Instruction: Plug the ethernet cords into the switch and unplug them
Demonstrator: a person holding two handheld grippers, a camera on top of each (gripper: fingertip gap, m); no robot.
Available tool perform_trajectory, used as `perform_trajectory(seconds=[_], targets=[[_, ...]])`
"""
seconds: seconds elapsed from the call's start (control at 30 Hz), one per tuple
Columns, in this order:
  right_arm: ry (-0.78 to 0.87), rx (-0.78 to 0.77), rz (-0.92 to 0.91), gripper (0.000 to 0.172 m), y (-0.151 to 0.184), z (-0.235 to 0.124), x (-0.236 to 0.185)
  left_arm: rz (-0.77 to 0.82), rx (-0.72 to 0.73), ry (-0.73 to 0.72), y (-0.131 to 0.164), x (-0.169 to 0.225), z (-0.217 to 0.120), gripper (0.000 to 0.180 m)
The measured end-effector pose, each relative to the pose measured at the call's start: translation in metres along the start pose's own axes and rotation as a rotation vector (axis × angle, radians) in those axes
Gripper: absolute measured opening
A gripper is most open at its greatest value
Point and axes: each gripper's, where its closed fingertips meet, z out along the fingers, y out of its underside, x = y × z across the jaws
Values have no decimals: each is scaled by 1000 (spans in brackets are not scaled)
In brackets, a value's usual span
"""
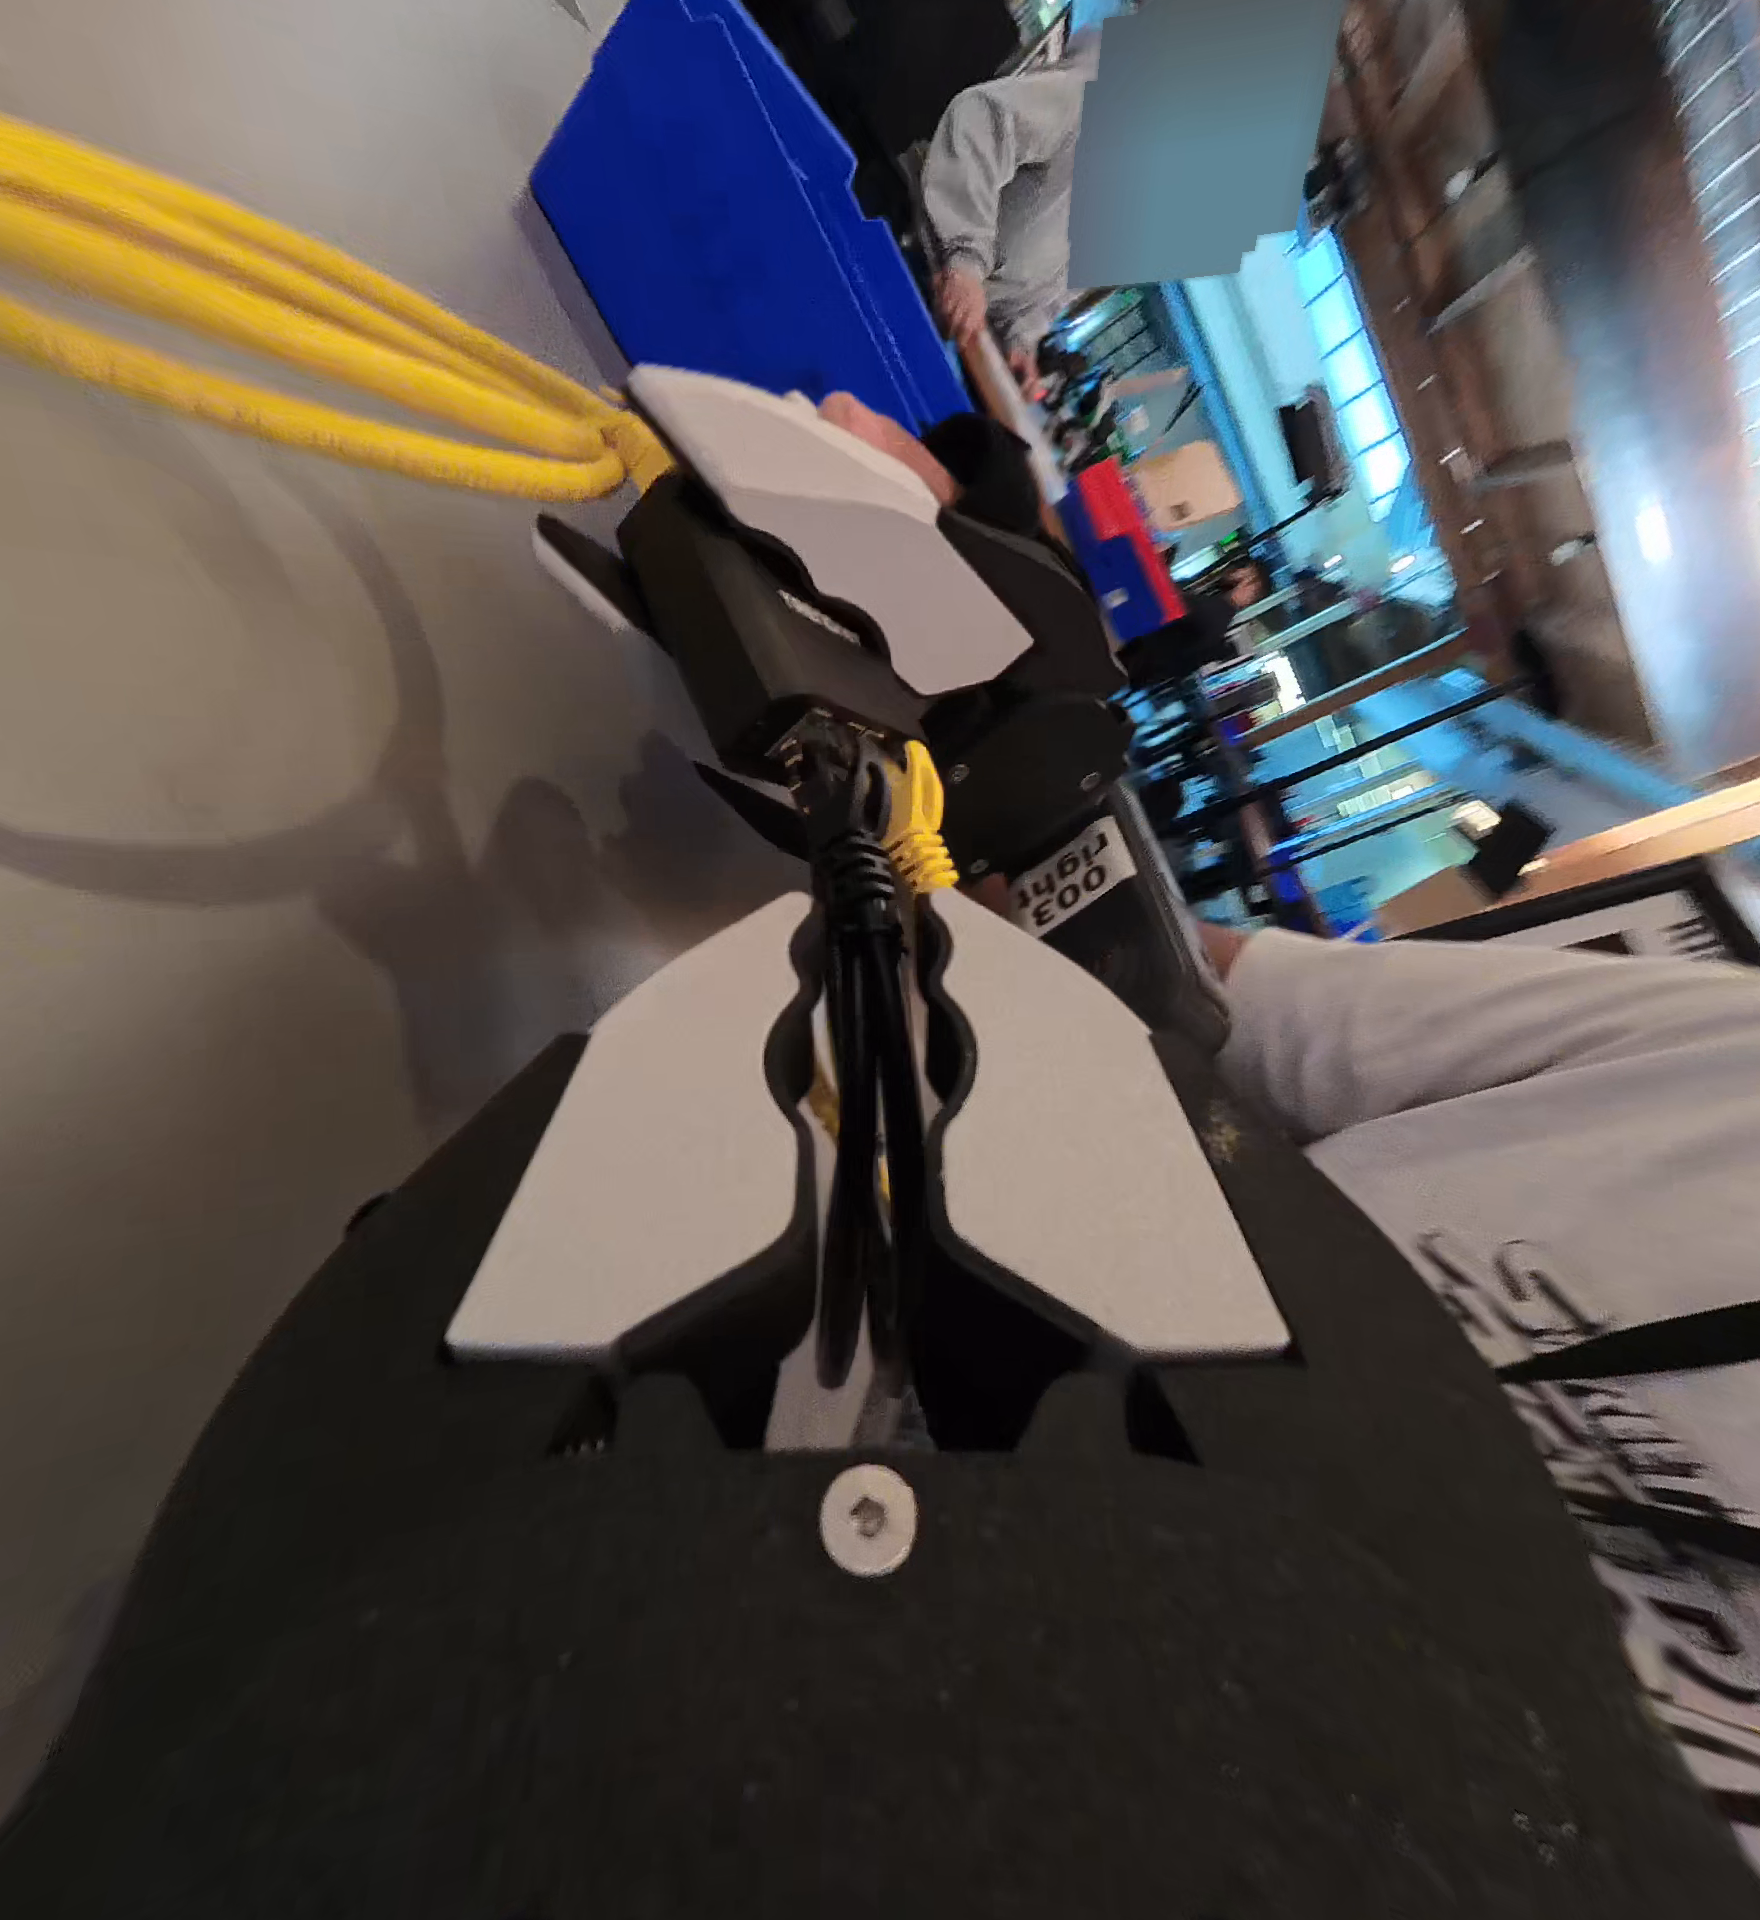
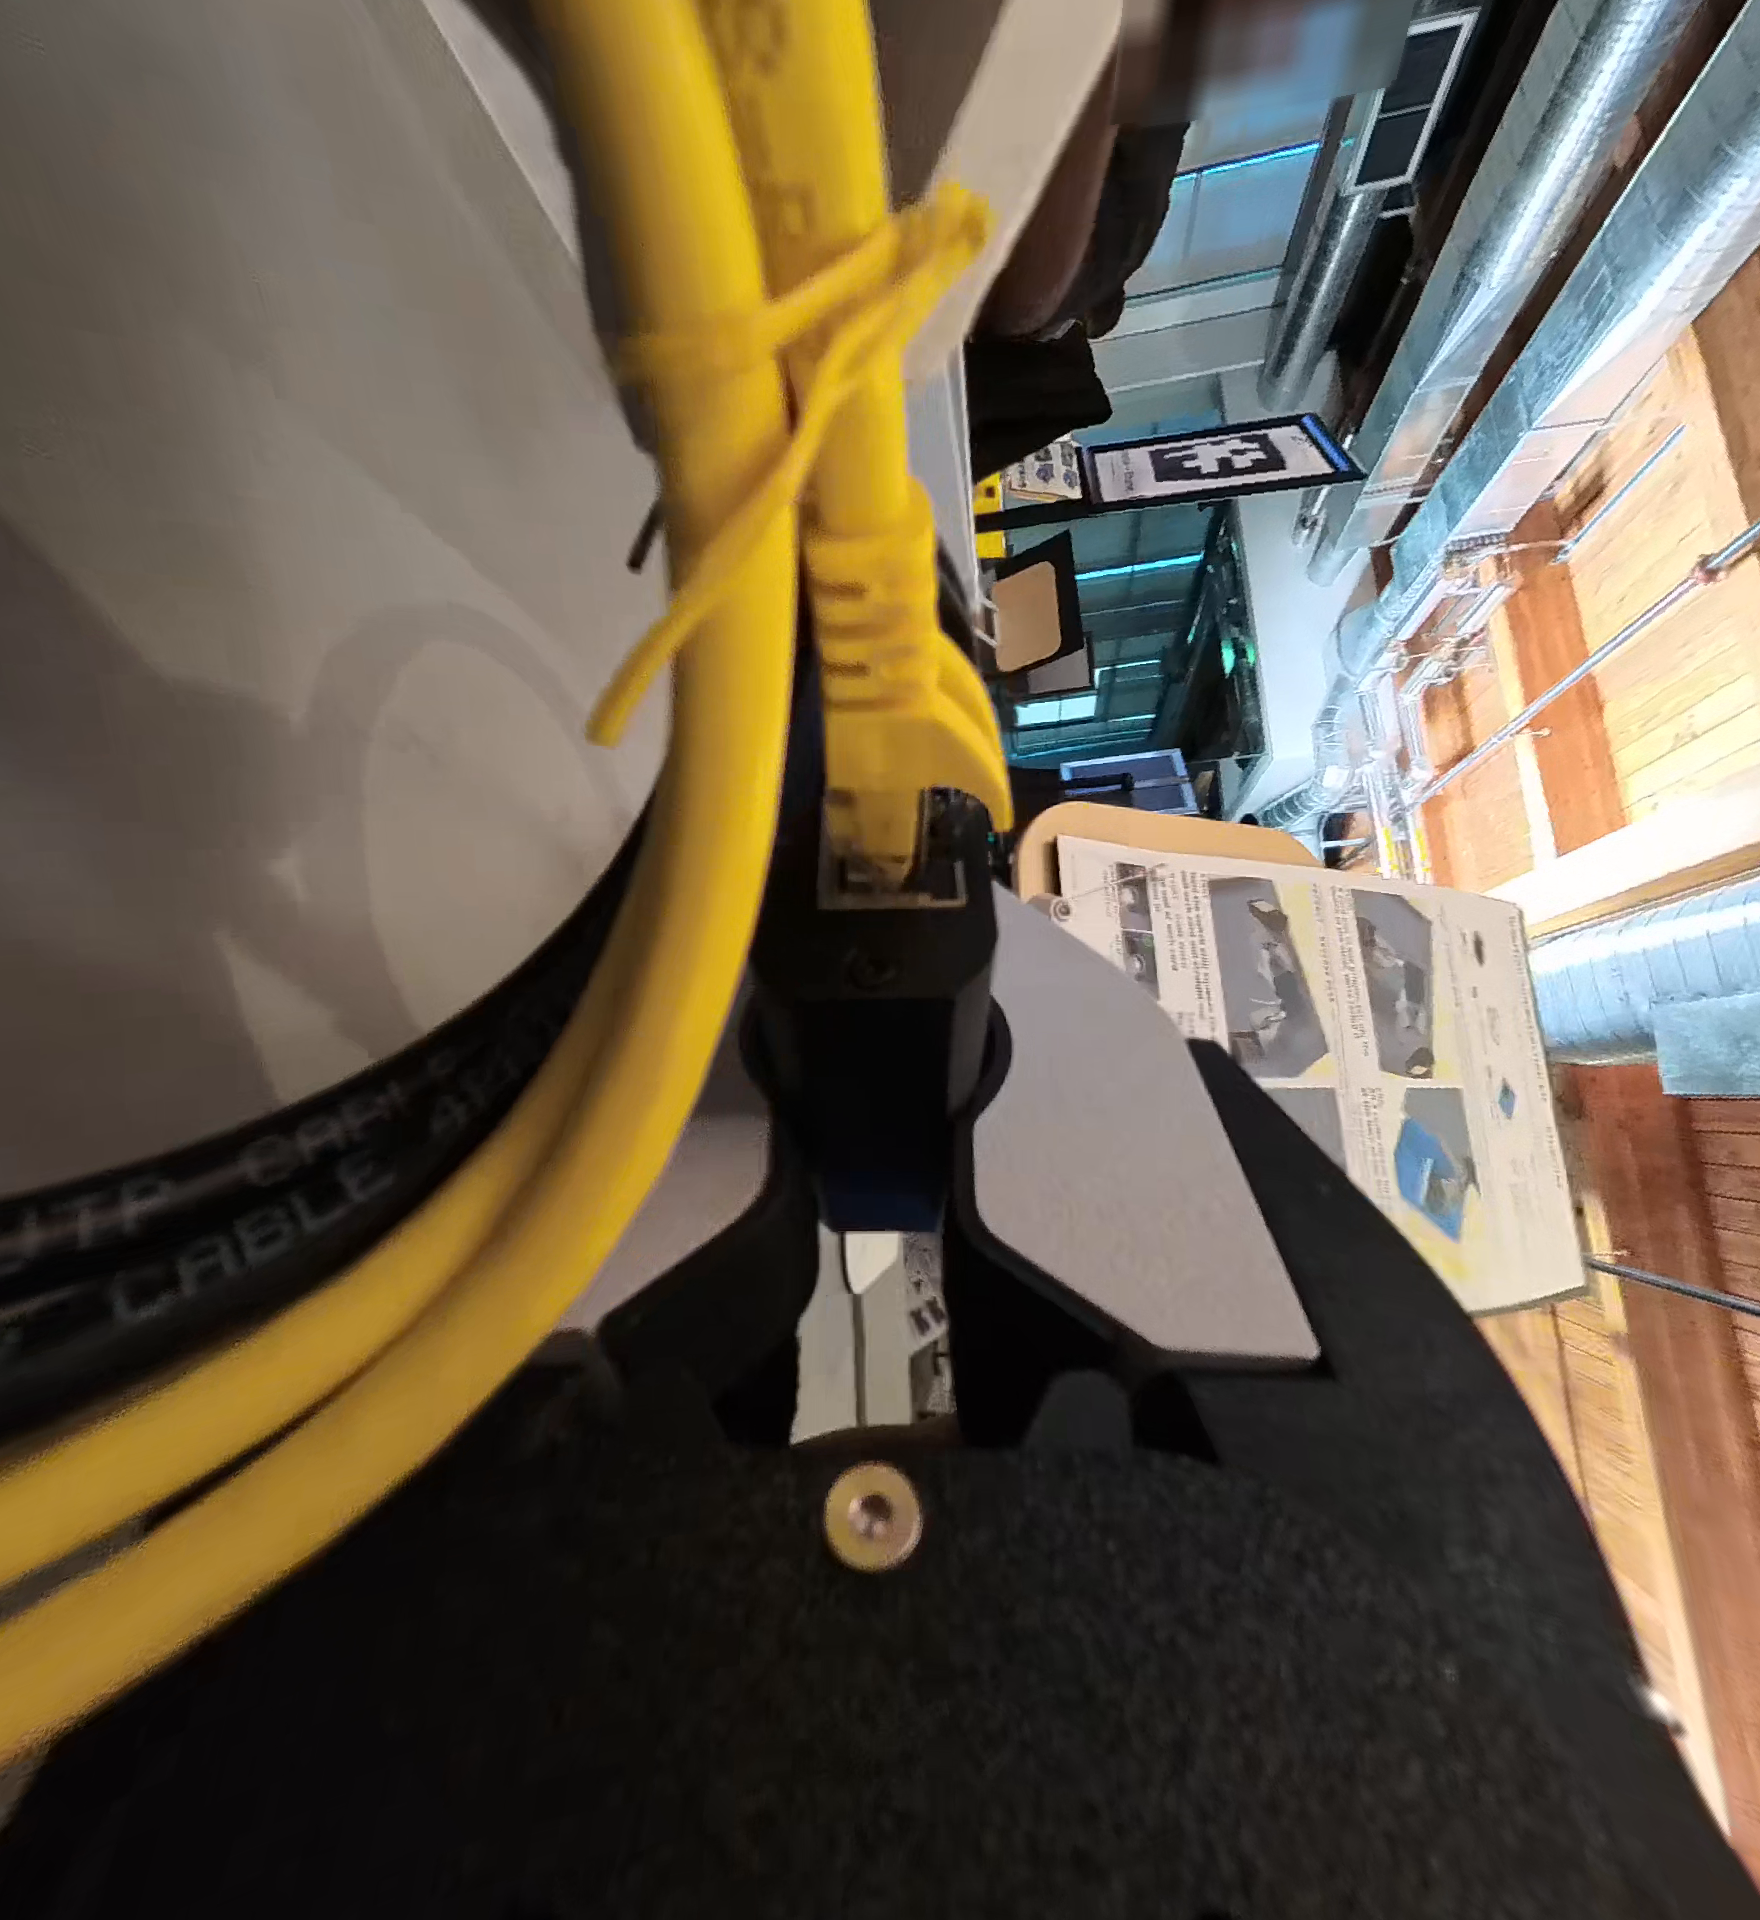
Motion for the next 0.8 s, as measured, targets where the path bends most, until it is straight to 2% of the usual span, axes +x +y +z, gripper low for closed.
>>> perform_trajectory(seconds=[0.03,0.1,0.13,0.23,0.33,0.43,0.57,0.8], targets=[[-2,1,1,32,0,0,-1,51,-2,-44,-1,-1,-2,24],[-16,3,34,33,0,0,-2,165,33,-156,-7,-5,-7,39],[-24,10,58,28,0,0,-3,229,50,-205,-9,-6,-10,42],[-43,21,99,28,-1,-1,-5,424,103,-345,-14,-8,-15,44],[-43,26,90,28,-3,-2,-6,538,129,-418,-17,-4,-17,43],[-42,29,86,28,-4,-3,-7,602,76,-462,-11,-7,-11,39],[-46,31,84,29,-3,-3,-8,694,46,-523,-6,-7,-6,18],[-53,39,104,29,-3,-4,-9,734,44,-567,-7,-5,-6,16]])
